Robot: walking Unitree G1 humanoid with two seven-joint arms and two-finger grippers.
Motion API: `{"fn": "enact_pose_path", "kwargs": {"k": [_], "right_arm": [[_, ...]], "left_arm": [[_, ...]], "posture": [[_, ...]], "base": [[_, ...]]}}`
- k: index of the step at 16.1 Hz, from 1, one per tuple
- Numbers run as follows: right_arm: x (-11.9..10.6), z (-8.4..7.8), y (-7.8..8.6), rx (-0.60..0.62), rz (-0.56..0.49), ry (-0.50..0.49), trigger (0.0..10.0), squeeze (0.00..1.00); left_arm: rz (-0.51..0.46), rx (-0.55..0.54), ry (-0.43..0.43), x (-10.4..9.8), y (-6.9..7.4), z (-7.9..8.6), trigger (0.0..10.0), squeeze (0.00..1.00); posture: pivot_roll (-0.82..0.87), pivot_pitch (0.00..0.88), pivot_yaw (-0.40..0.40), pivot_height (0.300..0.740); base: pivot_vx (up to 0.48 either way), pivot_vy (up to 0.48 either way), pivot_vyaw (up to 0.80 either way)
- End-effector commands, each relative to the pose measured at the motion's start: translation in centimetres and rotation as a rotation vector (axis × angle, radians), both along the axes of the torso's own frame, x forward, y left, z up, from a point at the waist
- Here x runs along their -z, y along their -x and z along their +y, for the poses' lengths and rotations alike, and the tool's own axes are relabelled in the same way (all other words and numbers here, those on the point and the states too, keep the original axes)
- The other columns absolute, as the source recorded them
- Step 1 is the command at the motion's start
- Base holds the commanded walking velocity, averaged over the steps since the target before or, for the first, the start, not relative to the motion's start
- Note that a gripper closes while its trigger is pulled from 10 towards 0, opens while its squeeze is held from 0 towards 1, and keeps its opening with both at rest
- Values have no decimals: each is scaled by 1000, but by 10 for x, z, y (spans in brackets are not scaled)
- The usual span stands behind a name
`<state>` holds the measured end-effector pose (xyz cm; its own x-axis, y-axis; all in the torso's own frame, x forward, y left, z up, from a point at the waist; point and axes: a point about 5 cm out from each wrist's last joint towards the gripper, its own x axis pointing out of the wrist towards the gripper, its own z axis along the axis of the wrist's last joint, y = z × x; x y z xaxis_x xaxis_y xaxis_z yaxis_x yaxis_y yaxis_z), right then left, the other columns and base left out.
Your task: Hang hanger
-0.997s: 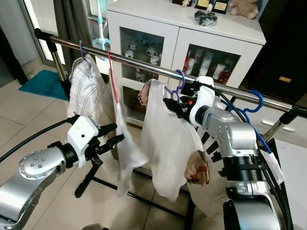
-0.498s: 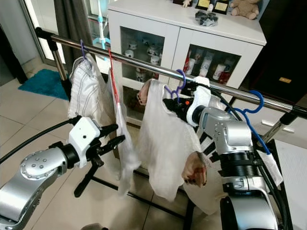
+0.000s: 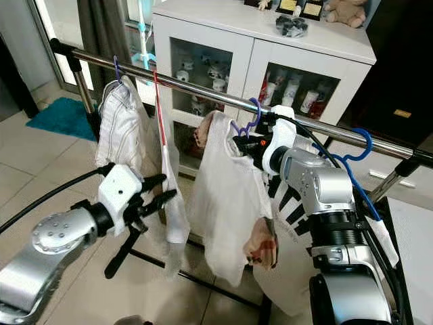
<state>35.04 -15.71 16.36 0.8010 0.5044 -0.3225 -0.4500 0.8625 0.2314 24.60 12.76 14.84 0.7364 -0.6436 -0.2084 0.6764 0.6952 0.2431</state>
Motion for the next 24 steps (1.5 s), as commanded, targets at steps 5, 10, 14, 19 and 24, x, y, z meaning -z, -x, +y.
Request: {"fn": "enact_pose_path", "kwargs": {"k": [5, 10, 14, 19, 24], "right_arm": [[-1, 2, 3, 5, -28, 21, 0, 0], [-5, -2, 4, 56, -77, 52, 0, 0], [-18, -4, 12, 108, -188, 27, 0, 0], [-26, 0, 37, 121, -295, 30, 0, 0], [-9, -1, 64, 177, -263, 21, 0, 0]], "left_arm": [[-10, -47, -4, 1, -5, 0, 10000, 0], [-83, -175, 14, 1, -11, 7, 10000, 0], [-26, -161, 41, 2, -10, 6, 10000, 0], [-42, -212, 90, 0, -13, 4, 10000, 0], [-33, -201, 85, 3, -11, 0, 10000, 0]], "posture": [[48, 0, -90, 740], [51, 0, -88, 740], [50, 0, -90, 740], [41, 0, -94, 740], [34, 0, -93, 740]], "base": [[0, 0, 0], [0, 0, 0], [0, 0, 0], [0, 0, 0], [0, 0, 0]]}}
